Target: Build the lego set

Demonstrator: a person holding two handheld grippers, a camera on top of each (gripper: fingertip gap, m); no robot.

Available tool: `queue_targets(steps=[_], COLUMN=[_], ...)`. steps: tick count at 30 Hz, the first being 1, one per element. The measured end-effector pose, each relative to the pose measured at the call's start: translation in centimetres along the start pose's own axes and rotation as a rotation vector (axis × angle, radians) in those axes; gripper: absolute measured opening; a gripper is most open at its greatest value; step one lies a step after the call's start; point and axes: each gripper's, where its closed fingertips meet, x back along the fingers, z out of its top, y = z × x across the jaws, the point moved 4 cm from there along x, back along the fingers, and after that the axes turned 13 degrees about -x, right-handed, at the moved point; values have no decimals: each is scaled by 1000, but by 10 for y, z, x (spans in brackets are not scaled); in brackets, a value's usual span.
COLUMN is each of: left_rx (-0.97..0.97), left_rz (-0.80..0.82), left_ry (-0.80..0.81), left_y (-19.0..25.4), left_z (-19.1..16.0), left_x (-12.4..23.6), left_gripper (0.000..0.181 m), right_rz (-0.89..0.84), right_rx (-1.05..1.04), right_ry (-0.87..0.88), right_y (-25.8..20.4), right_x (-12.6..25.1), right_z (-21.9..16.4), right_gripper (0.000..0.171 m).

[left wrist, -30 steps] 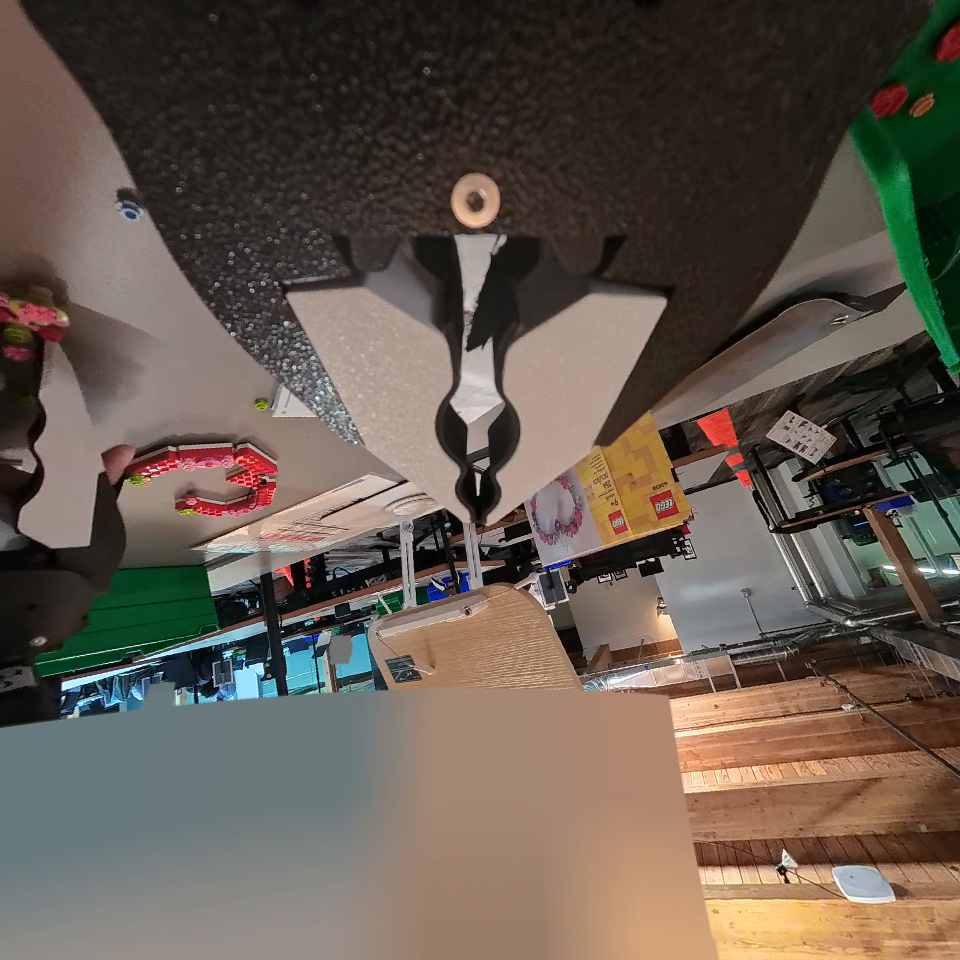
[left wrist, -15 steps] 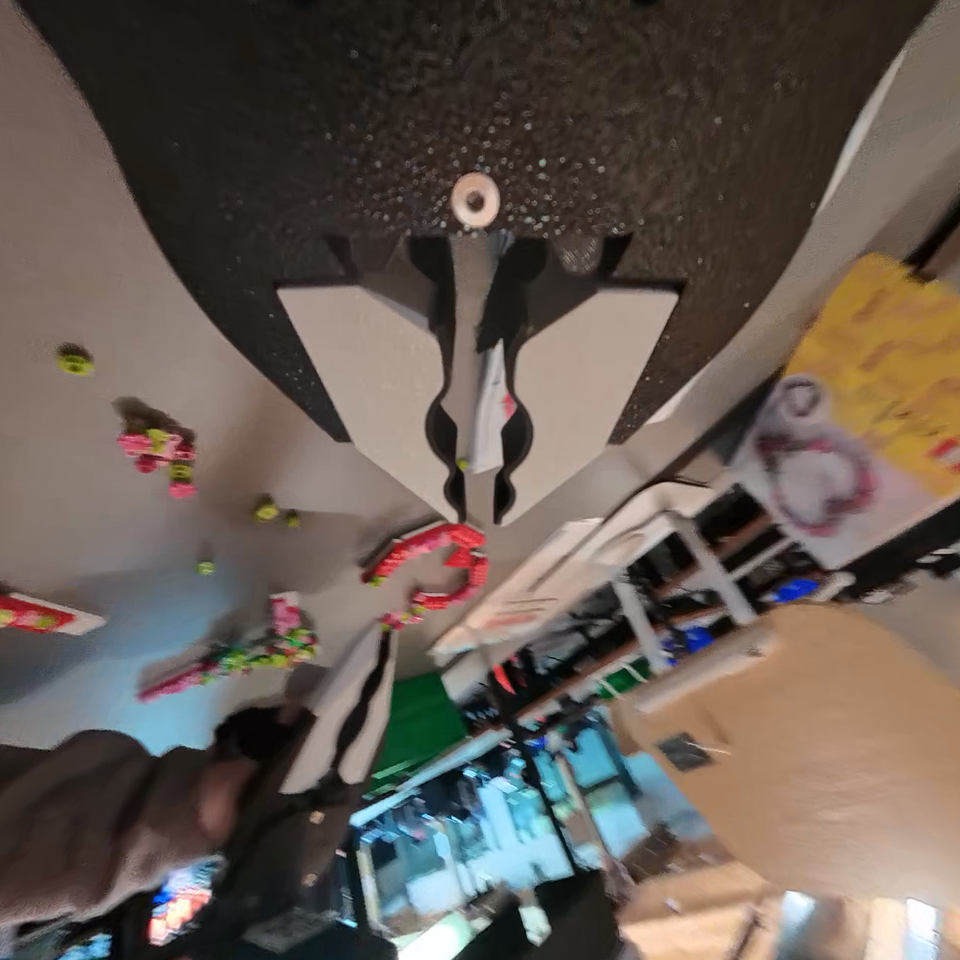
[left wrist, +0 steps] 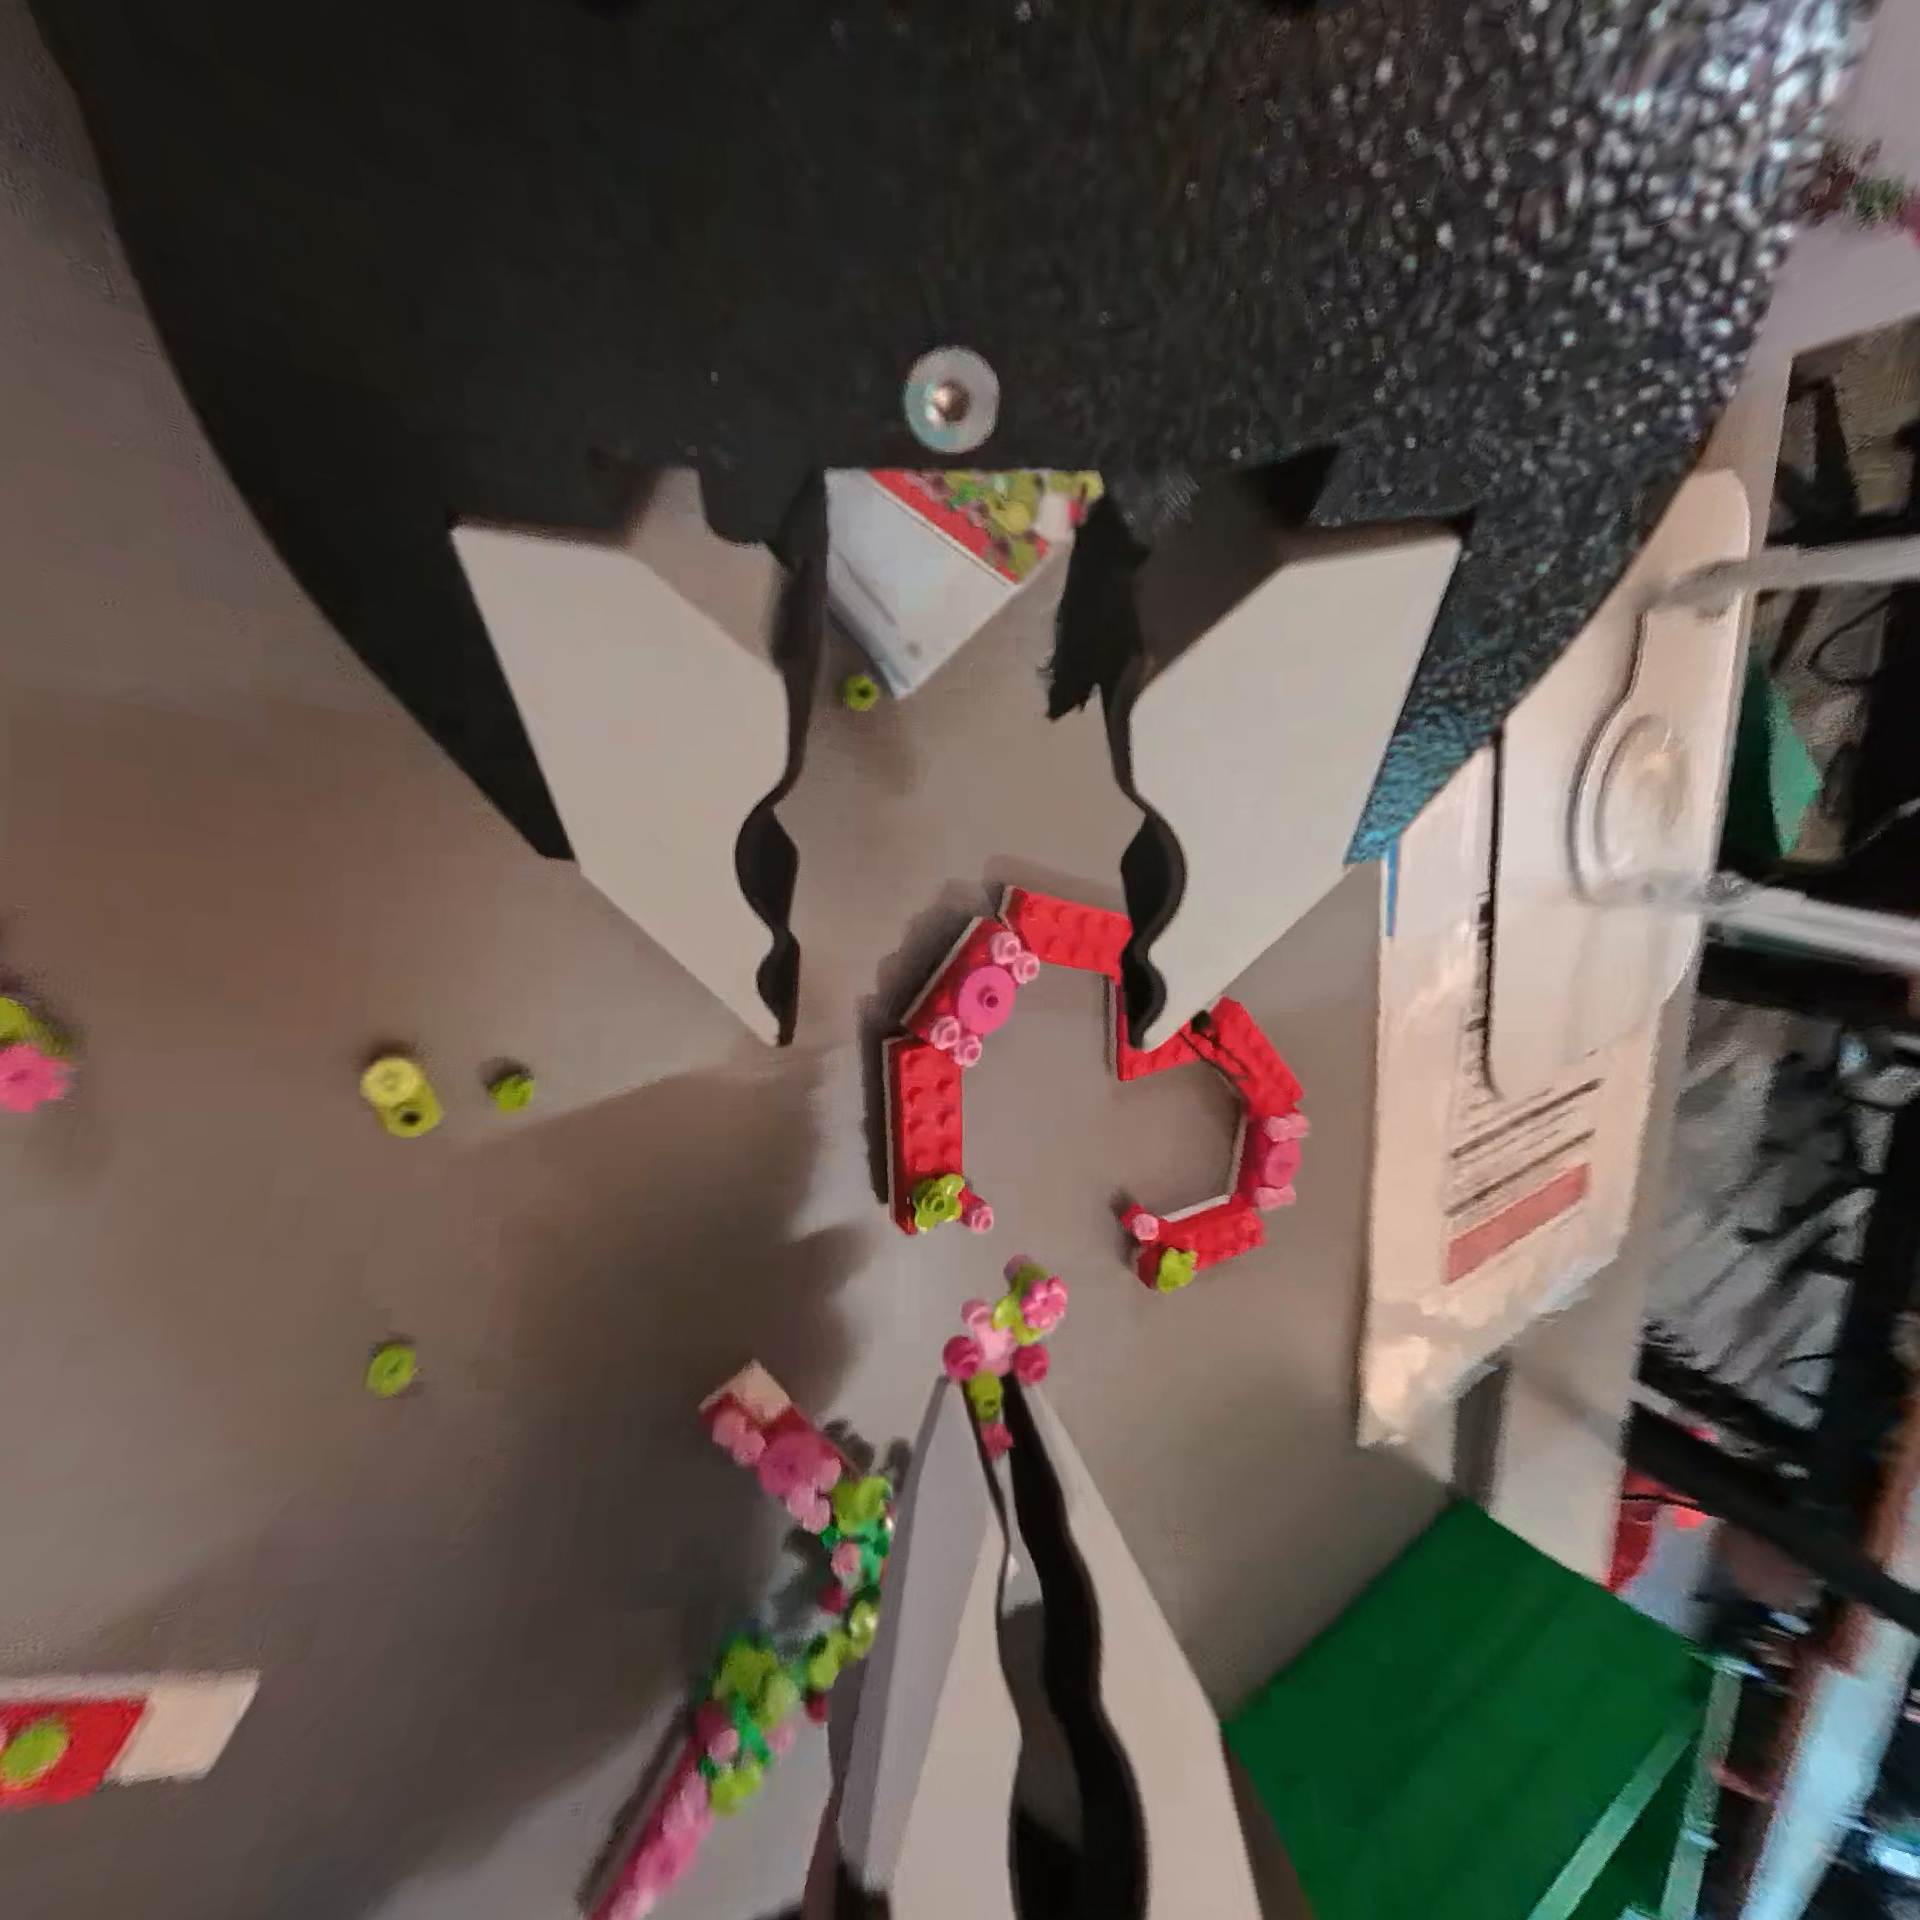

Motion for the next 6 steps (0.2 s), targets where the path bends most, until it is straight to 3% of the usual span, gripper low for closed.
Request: queue_targets(steps=[1, 6], left_rx=[-7, -34], left_rz=[-51, -269], left_ry=[-18, -14], left_y=[-4, -8], left_z=[-4, -16], left_x=[-6, -25], left_gripper=[65, 61], right_rz=[9, 35], right_rx=[0, -16], right_ry=[-4, -11], right_y=[0, -1], right_x=[0, -2], right_z=[-1, -6], right_gripper=[9, 9])
